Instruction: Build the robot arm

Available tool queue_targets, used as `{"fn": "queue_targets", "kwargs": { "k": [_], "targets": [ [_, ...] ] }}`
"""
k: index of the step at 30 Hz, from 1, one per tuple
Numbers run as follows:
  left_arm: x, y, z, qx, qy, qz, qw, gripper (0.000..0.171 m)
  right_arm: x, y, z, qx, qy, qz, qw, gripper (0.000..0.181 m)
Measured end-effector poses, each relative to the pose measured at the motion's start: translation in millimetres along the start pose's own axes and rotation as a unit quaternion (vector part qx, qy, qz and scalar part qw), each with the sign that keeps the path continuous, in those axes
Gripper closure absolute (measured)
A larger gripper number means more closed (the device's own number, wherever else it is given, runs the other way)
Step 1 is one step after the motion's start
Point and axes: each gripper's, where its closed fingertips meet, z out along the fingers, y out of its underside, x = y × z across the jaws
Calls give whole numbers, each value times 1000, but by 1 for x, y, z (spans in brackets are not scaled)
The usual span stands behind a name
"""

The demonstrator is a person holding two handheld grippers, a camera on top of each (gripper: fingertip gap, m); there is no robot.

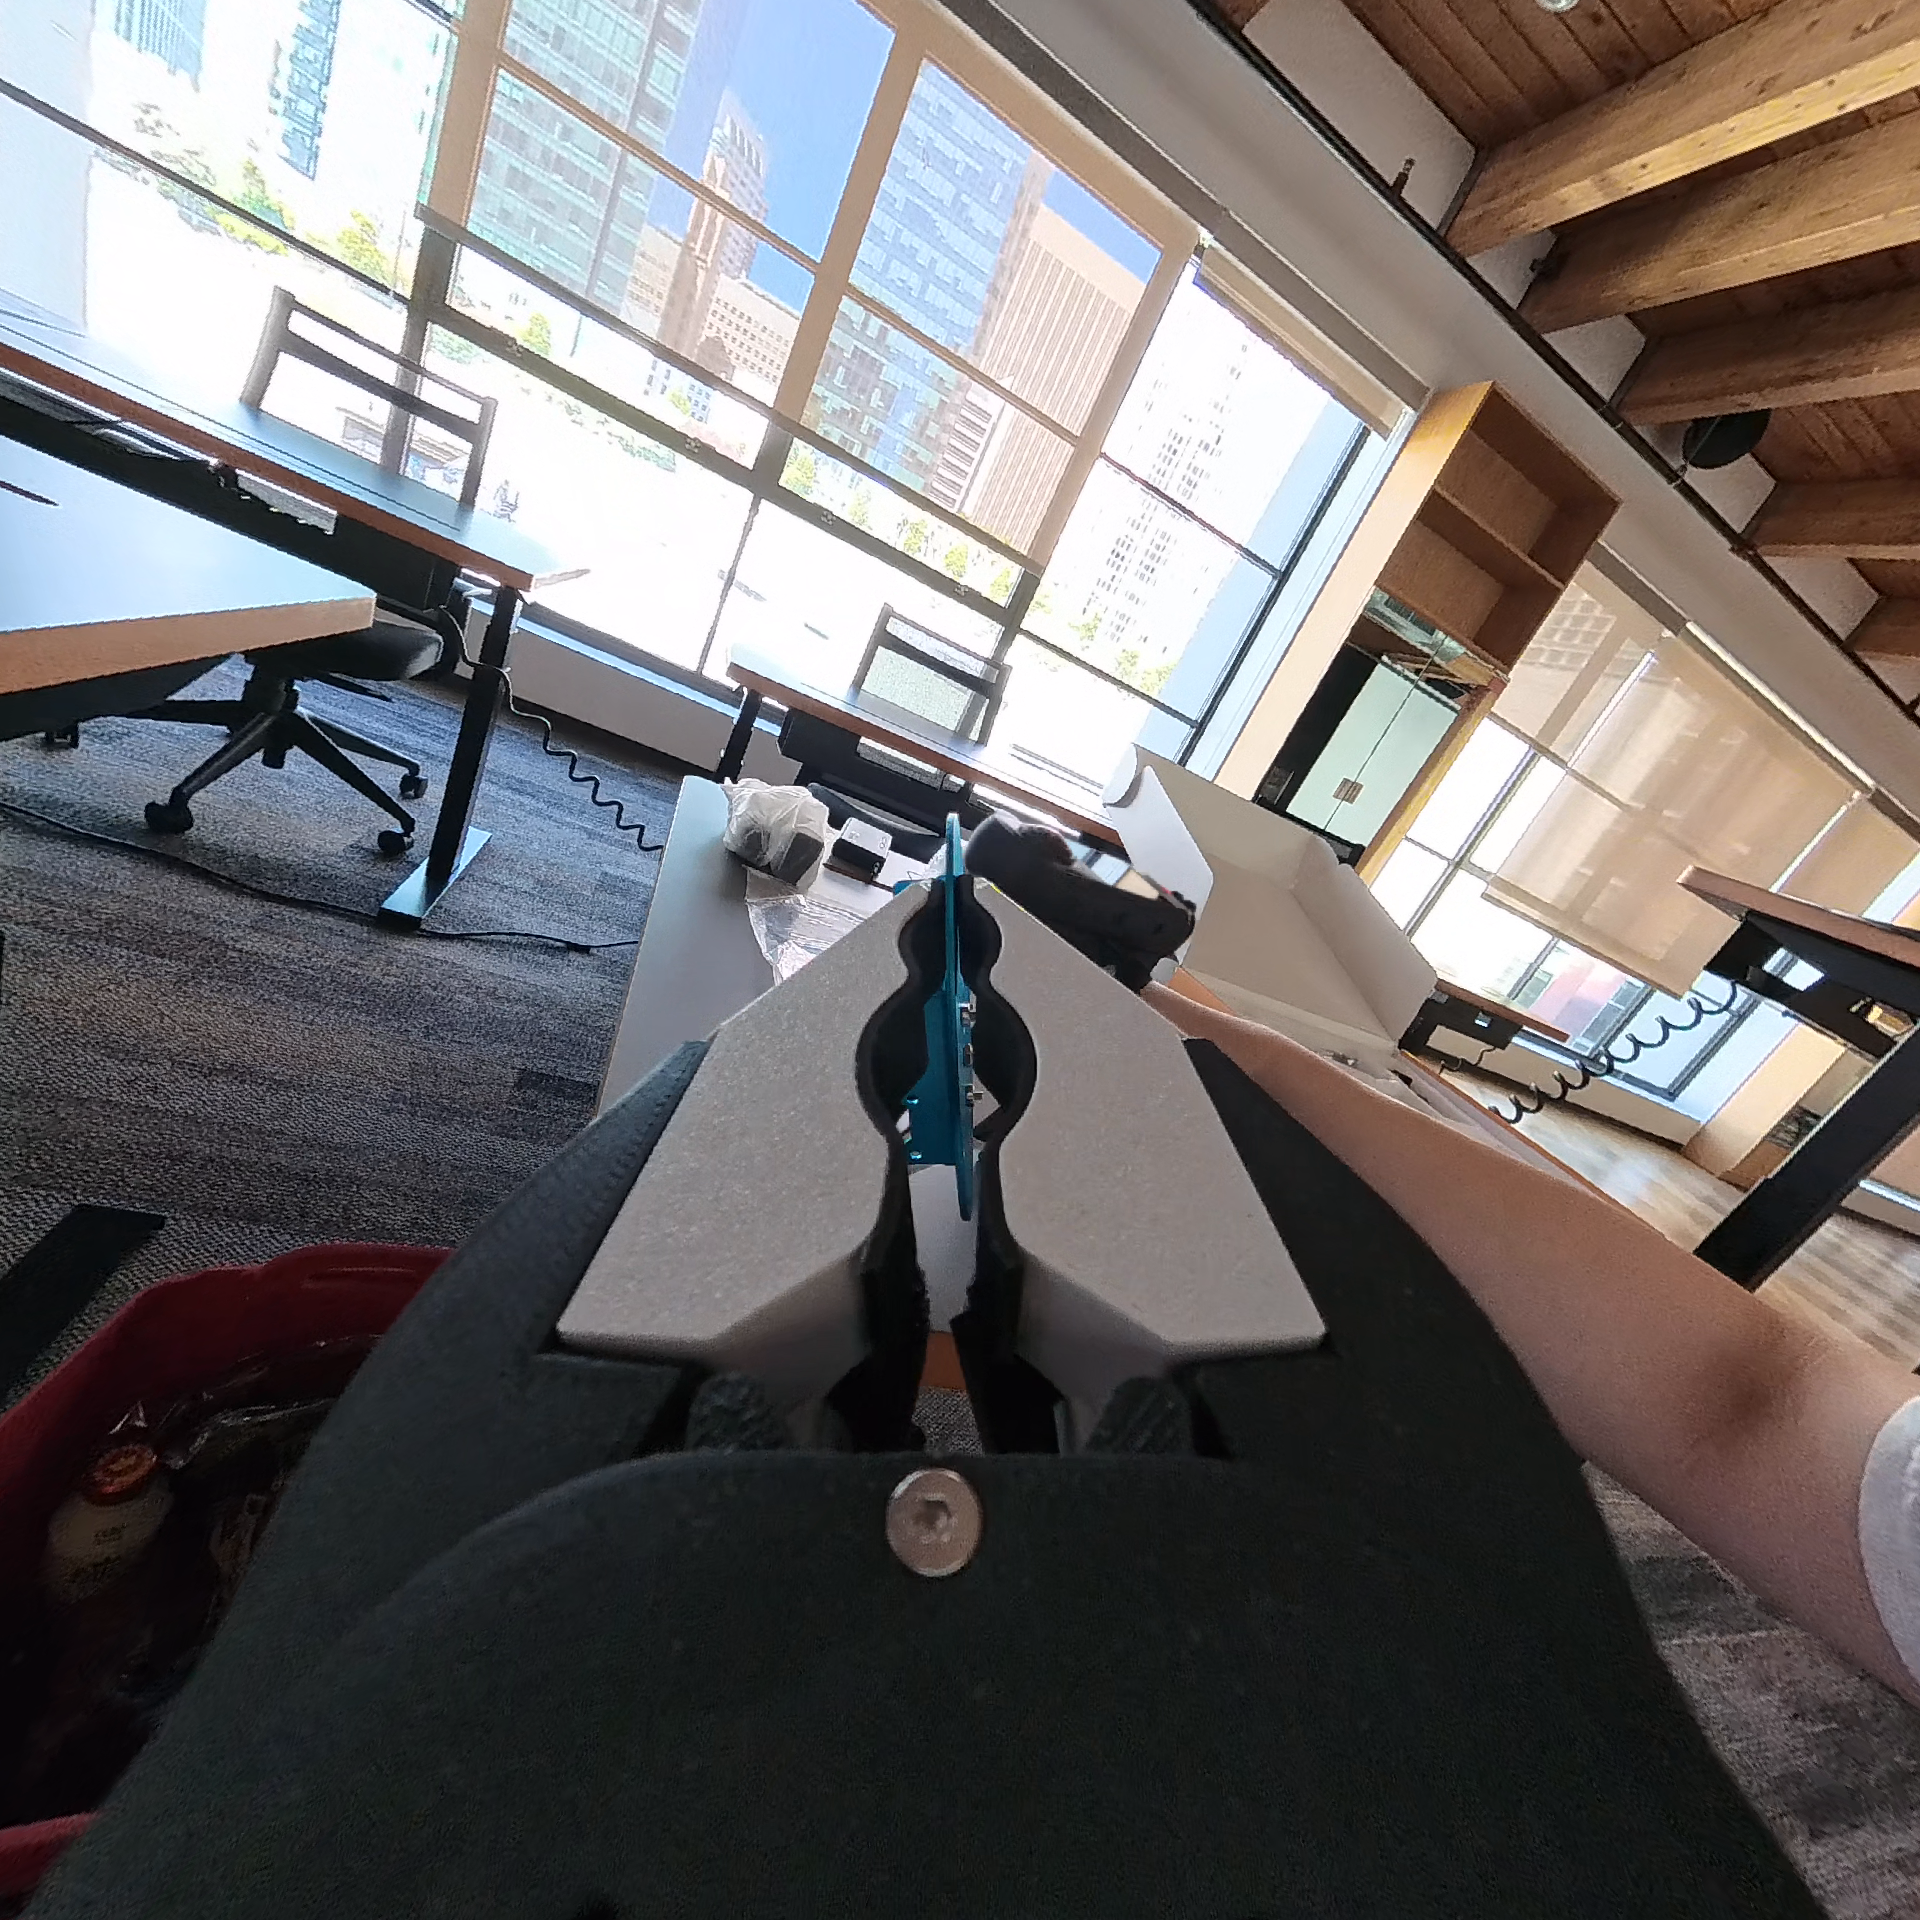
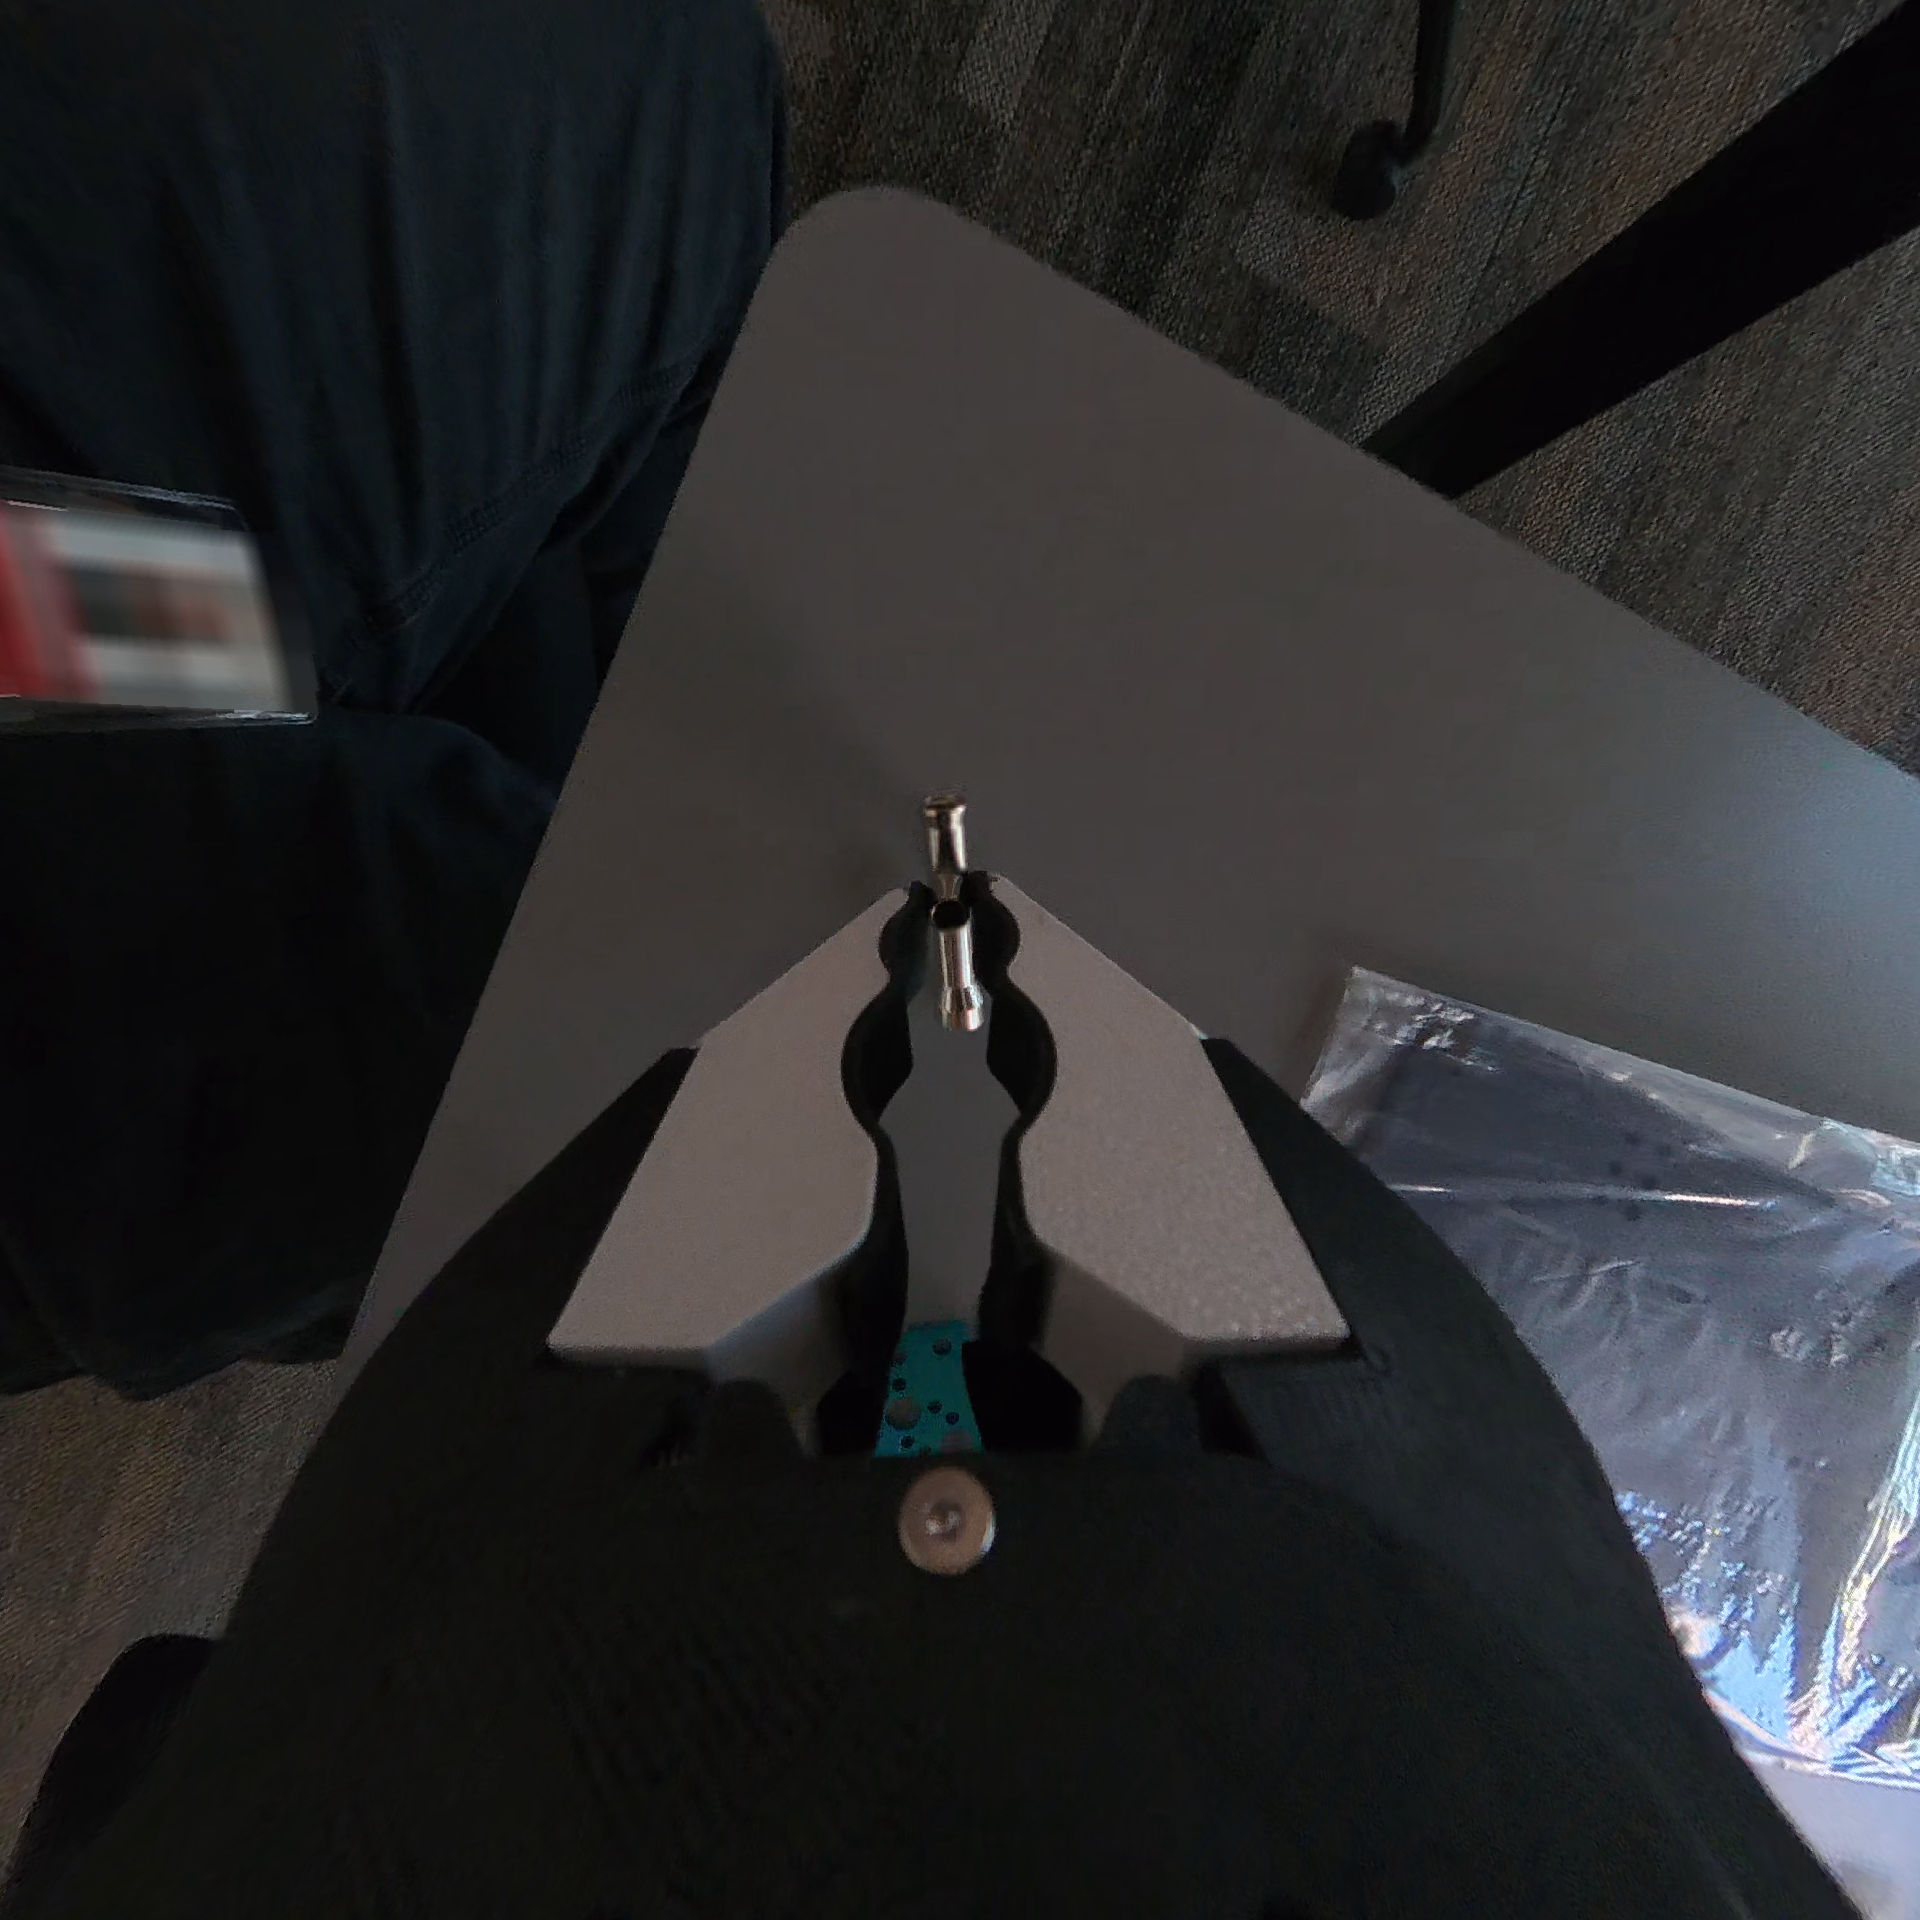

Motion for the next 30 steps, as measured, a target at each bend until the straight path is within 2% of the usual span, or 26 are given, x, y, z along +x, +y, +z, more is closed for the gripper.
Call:
{"fn": "queue_targets", "kwargs": {
  "k": [7,8,10,12,13,15,17,20,26,30],
  "targets": [
    [-2,4,3,-9,0,2,1000,171,0,-9,-6,23,-2,26,999,175],
    [-4,6,3,-9,-2,0,1000,171,-3,-22,-18,50,11,13,999,175],
    [-9,8,2,-9,-7,-7,1000,171,-22,-69,-61,148,49,-47,987,175],
    [-11,9,2,-12,-8,-10,1000,171,-53,-115,-107,225,114,-148,956,175],
    [-10,9,2,-12,-8,-7,1000,171,-64,-130,-123,236,160,-196,938,175],
    [-6,7,1,-7,-13,13,1000,171,-90,-150,-136,237,204,-262,913,175],
    [0,4,-1,-1,-16,31,999,171,-106,-162,-138,234,224,-283,903,175],
    [9,0,-3,6,-12,39,999,171,-105,-168,-137,222,262,-287,894,175],
    [19,-7,-4,13,-6,48,999,171,-104,-170,-135,209,281,-298,888,175],
    [27,-12,-6,24,2,58,998,171,-103,-172,-140,191,337,-351,853,175]
  ]
}}
